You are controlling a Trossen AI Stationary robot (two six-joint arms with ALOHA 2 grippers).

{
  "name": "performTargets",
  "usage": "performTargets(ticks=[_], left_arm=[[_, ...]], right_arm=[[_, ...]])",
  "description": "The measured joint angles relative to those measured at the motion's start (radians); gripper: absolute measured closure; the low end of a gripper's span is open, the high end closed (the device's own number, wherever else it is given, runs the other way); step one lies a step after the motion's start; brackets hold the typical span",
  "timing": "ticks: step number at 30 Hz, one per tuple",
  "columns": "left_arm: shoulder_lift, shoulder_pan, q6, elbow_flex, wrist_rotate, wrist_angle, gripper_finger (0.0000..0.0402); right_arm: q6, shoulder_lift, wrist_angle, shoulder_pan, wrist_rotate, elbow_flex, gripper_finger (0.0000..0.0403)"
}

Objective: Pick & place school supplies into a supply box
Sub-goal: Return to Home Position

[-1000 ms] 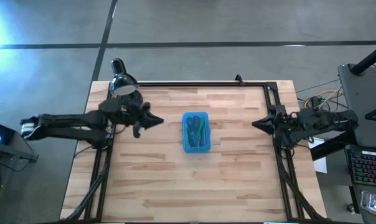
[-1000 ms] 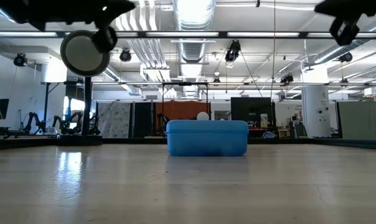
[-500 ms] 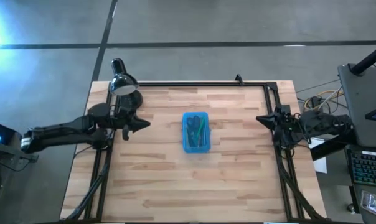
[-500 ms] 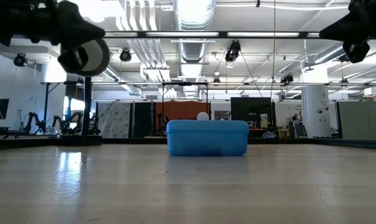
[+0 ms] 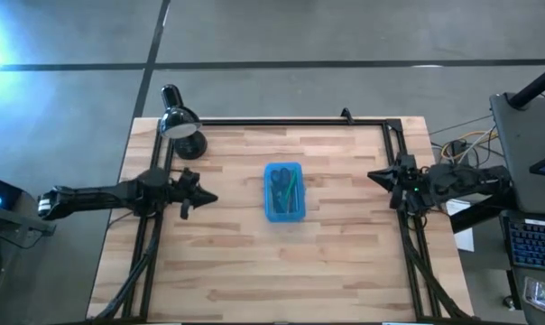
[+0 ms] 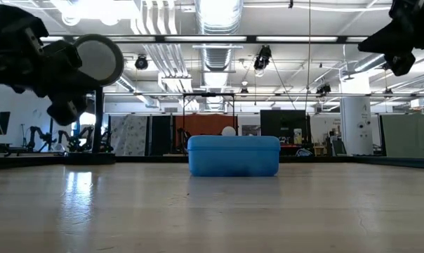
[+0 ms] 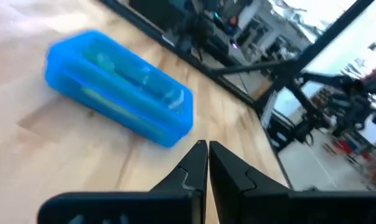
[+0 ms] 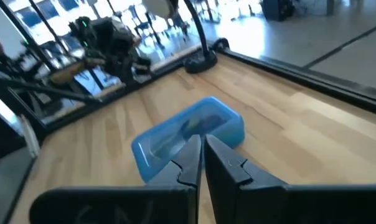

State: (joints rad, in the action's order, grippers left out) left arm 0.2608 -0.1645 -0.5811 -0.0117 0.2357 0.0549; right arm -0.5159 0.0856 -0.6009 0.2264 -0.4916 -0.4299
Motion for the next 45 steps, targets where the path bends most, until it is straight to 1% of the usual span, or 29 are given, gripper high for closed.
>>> performTargets(ticks=[3, 7, 8, 11, 13, 15, 18, 20, 23, 26, 32, 45], left_arm=[[-0.052, 0.000, 0.000, -0.009, -0.029, 0.005, 0.0401], [-0.148, -0.002, 0.000, 0.002, -0.032, 0.004, 0.0401], [-0.162, -0.003, 0.000, 0.002, -0.032, 0.001, 0.0401], [-0.205, -0.003, -0.001, 0.002, -0.036, -0.006, 0.0401], [-0.222, -0.004, -0.001, 0.003, -0.036, -0.004, 0.0401], [-0.236, -0.004, -0.001, 0.003, -0.036, -0.006, 0.0401], [-0.240, -0.004, -0.002, 0.003, -0.036, -0.006, 0.0401], [-0.239, -0.004, -0.002, 0.003, -0.036, -0.007, 0.0401], [-0.239, -0.004, -0.003, 0.003, -0.036, -0.007, 0.0401], [-0.247, -0.004, -0.003, 0.003, -0.036, -0.007, 0.0401], [-0.261, -0.007, -0.003, 0.003, -0.036, -0.007, 0.0401], [-0.247, -0.007, -0.003, 0.004, -0.036, -0.007, 0.0401]], right_arm=[[0.000, -0.077, -0.017, -0.012, -0.002, 0.030, 0.0390], [0.000, -0.084, 0.039, -0.041, -0.006, 0.085, 0.0390], [0.000, -0.084, 0.109, -0.040, -0.006, 0.107, 0.0390], [0.000, -0.085, 0.420, -0.041, -0.005, 0.198, 0.0390], [0.000, -0.064, 0.607, -0.042, -0.006, 0.267, 0.0390], [0.000, -0.049, 0.703, -0.041, -0.004, 0.331, 0.0390], [0.000, -0.043, 0.713, -0.045, -0.006, 0.400, 0.0390], [0.000, -0.047, 0.702, -0.045, -0.005, 0.422, 0.0390], [0.000, -0.052, 0.711, -0.055, -0.005, 0.422, 0.0390], [0.000, -0.066, 0.738, -0.088, -0.006, 0.421, 0.0390], [0.000, -0.082, 0.673, -0.181, -0.006, 0.421, 0.0390], [0.000, -0.083, 0.678, -0.186, -0.007, 0.421, 0.0390]])
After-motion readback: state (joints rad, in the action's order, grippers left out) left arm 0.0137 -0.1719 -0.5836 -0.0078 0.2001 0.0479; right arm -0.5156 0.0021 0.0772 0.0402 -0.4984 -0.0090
